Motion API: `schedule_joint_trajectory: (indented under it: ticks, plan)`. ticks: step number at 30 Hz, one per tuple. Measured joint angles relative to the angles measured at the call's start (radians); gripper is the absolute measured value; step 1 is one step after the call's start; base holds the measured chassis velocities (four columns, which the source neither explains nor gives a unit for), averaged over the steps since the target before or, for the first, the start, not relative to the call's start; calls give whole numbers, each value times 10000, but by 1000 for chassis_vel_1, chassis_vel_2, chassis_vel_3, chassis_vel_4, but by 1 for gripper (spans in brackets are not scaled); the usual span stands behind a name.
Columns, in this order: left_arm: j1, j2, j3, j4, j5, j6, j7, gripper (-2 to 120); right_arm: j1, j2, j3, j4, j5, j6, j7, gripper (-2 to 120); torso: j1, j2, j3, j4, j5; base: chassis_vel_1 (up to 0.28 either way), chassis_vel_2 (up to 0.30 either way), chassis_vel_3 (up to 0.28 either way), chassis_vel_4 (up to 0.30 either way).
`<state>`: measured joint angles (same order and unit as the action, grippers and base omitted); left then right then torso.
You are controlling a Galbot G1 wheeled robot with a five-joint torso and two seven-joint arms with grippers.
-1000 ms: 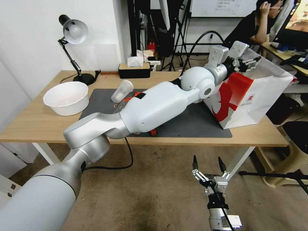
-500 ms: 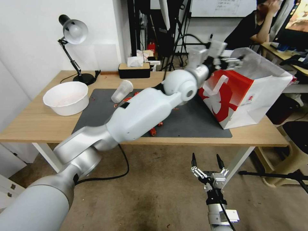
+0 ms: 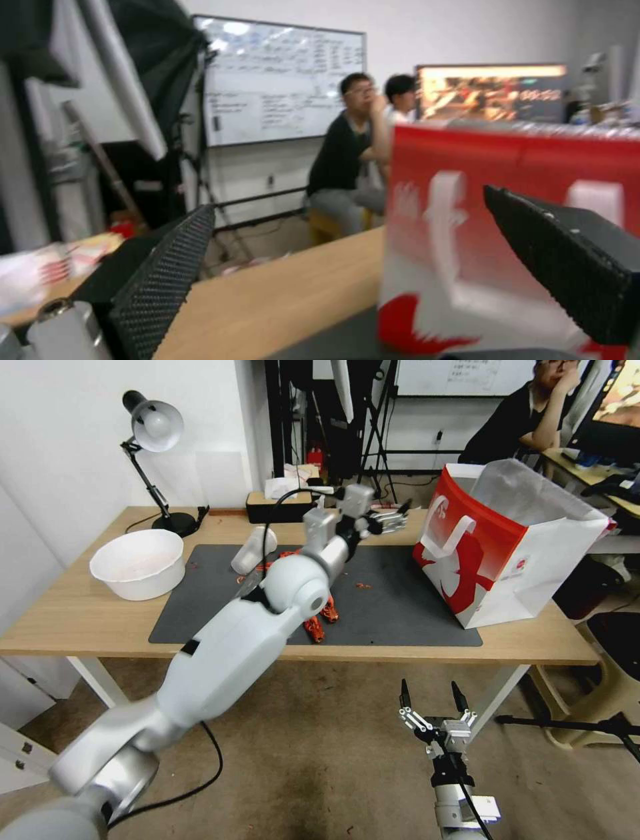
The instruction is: Pick up the trash from the table and place it into the takeout bag.
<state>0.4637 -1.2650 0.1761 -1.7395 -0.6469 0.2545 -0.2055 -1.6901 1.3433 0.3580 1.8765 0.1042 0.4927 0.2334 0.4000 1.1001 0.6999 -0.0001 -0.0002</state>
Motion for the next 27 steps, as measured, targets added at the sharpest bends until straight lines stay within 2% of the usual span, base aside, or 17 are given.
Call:
schedule_joint_trajectory:
  ticks: [5,9,10,13,14,18,27]
  plan:
    - [1134,75,-603,-468,503,-128,1,100,-117,21,-14,106,-22,39,-8,100,0,0,1,1,-2,0,0,0,0]
    - [2883,392,-1751,-1267,1295,-433,92,100,-276,27,-30,350,-101,81,-31,100,-1,0,0,3,-1,0,0,0,0]
    - [2883,392,-1751,-1267,1295,-433,92,100,-276,27,-30,350,-101,81,-31,100,-1,0,0,3,-1,0,0,0,0]
    - [4008,786,-2548,-1778,1853,-761,337,100,-459,27,-50,566,-178,159,-84,100,-1,0,-1,2,3,0,0,0,0]
    - [4008,786,-2548,-1778,1853,-761,337,100,-459,27,-50,566,-178,159,-84,100,-1,0,-1,2,3,0,0,0,0]
    - [5693,1238,-3280,-2474,2454,-1118,375,100,-796,33,-54,947,-324,310,-134,100,-2,0,0,3,-1,0,0,0,0]
    - [7206,1405,-4377,-2816,3265,-1653,720,100,-698,-139,-7,1044,-244,212,-210,100,1,-2,0,-1,3,0,0,0,0]
